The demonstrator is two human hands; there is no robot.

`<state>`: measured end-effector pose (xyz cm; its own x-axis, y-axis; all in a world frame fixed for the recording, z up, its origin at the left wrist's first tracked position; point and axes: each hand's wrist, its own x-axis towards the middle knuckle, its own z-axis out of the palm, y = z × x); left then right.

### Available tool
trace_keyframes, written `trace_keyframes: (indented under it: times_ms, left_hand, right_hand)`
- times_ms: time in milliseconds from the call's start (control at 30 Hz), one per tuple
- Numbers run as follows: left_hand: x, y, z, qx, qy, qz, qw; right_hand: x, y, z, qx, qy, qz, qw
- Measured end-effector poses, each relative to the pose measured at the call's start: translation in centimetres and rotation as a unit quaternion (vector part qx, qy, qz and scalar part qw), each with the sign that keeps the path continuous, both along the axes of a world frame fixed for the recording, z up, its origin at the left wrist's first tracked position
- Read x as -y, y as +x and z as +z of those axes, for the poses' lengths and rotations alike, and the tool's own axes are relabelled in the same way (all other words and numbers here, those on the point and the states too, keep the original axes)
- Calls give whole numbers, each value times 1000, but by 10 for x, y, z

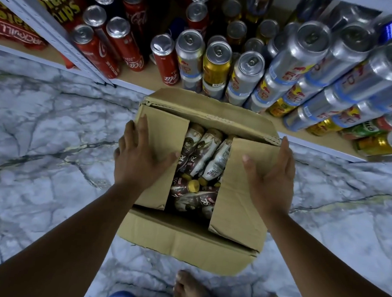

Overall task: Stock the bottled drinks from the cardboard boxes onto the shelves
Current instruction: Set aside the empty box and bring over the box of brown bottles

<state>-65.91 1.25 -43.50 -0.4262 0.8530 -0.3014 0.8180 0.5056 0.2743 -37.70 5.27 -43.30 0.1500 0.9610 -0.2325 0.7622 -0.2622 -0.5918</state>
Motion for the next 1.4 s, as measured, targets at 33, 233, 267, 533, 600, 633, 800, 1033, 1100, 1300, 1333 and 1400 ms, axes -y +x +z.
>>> trace_keyframes:
  times_ms: [33, 233, 267, 533, 600, 633, 800, 1033, 1100, 1300, 1333, 1400]
  left_hand:
    - [-4, 4, -1, -11, -8, -4, 1000]
    - [-22, 23, -9, -44, -26, 4, 999]
    - [-22, 22, -10, -47, -26, 3, 999]
    - [-15, 14, 8, 19, 35, 0, 999]
    - [-11, 10, 14, 45, 58, -10, 997]
    - [-9, 9, 18, 59, 70, -16, 996]
    - [-4, 10, 46, 108, 105, -82, 985]
    - [3, 5, 72, 74, 107, -121, 984]
    - [7, 5, 84, 71, 75, -81, 991]
    - [24, 1, 115, 8, -21, -22, 1000]
    - [27, 2, 117, -7, -33, -16, 999]
    - [32, 1, 121, -25, -66, 5, 997]
  right_hand:
    - [1, -5, -1, 24, -1, 4, 1000]
    - [-7, -36, -6, 142, -60, 32, 988]
    - [-8, -36, -7, 153, -61, 35, 986]
    - [-4, -28, -5, 90, -33, 22, 995]
    - [-2, -26, 1, 40, -27, 25, 999]
    - [-1, -26, 5, 12, -21, 30, 999]
    - [3, -19, 24, -119, 11, 76, 990]
    - [13, -3, 52, -118, 28, 80, 989]
    - [15, 2, 66, -94, 21, 87, 992]
    - [21, 19, 93, -20, 19, 131, 991]
    - [23, 21, 97, -17, 4, 132, 991]
    - [24, 29, 103, -13, -19, 130, 991]
